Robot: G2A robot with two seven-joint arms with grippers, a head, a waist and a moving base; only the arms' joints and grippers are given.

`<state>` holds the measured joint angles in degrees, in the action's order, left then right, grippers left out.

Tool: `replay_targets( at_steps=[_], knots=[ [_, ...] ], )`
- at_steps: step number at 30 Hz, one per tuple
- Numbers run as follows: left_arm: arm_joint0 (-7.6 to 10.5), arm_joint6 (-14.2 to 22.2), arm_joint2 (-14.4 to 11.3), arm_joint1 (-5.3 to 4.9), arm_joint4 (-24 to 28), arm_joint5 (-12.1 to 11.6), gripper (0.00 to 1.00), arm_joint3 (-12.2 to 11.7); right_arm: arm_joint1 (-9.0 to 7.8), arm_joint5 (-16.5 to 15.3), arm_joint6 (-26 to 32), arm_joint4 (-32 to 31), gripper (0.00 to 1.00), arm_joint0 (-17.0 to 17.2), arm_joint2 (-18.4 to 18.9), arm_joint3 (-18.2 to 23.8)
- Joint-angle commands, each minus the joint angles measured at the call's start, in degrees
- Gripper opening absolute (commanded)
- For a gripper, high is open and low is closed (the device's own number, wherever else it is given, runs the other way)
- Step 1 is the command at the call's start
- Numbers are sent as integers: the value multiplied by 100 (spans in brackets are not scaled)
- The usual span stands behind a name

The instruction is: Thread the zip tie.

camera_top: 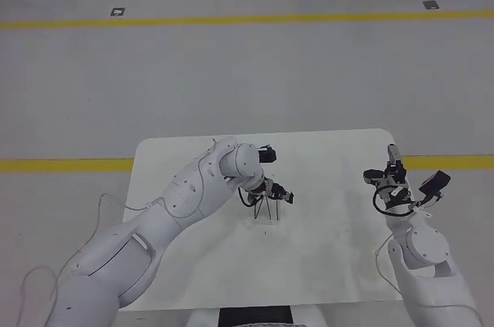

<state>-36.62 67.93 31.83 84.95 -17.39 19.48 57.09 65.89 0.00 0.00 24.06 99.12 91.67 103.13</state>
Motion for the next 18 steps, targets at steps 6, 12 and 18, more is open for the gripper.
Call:
replay_targets(
  at_steps=[6,12,18],
  knots=[
    [-41,-166,1,4,19,0,100,29,0,0,0,0,100,0,0,0],
    [100,13,-125,146,63,0,100,-256,0,0,0,0,100,0,0,0],
    [358,221,-377,429,-94,0,95,-738,0,0,0,0,100,0,0,0]
  ],
)
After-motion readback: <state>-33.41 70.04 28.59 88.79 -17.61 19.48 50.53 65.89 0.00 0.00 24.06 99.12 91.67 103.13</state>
